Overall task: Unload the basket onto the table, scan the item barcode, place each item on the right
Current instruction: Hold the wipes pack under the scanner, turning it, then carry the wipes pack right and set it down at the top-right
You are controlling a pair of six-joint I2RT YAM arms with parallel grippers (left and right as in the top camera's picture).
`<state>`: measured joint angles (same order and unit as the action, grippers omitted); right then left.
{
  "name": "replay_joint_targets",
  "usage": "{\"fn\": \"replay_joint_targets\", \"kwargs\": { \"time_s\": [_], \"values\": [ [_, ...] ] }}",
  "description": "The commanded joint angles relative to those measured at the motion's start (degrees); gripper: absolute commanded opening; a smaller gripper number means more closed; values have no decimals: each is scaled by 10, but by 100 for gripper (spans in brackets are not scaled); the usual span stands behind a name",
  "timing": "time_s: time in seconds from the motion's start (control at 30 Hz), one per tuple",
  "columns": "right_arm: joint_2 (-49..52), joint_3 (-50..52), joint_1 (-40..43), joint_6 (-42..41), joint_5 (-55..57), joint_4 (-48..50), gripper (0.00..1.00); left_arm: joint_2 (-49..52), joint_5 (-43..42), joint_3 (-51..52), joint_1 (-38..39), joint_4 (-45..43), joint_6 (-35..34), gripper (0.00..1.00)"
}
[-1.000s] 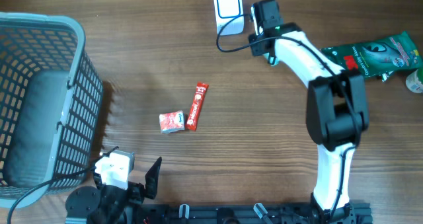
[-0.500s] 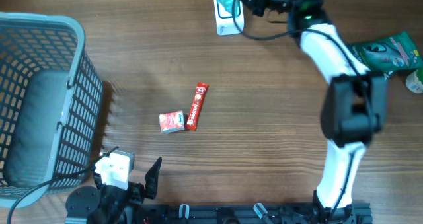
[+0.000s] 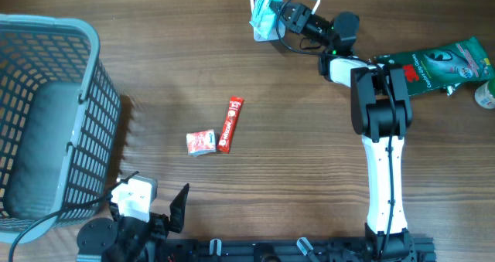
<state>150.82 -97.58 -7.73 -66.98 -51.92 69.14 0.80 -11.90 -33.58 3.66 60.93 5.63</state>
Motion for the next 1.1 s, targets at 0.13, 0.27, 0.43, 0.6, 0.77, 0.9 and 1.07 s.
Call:
{"fn": "replay_joint_targets", "kwargs": {
  "time_s": [0.13,0.27,0.43,0.6,0.77,0.9,1.07],
  "values": [
    [-2,-24,-3,-20,168,-106,4,-3,-7,0,0,-1,-5,100],
    [-3,-54,1,4,167,-90,4,-3,-7,0,0,-1,-5,100],
    [-3,-132,31,10,52,-85,5,-3,-7,0,0,-1,-5,100],
    [-32,-162,112,28,-6,-220,5,-3,-7,0,0,-1,-5,100],
    [-54,-162,218,111,-26,-416,4,-3,-7,0,0,-1,-5,100],
    [-59,-162,307,148,-52,-535,5,-3,-7,0,0,-1,-5,100],
    [-76,-162,373,233,-51,-670,5,-3,-7,0,0,-1,-5,100]
  ]
}}
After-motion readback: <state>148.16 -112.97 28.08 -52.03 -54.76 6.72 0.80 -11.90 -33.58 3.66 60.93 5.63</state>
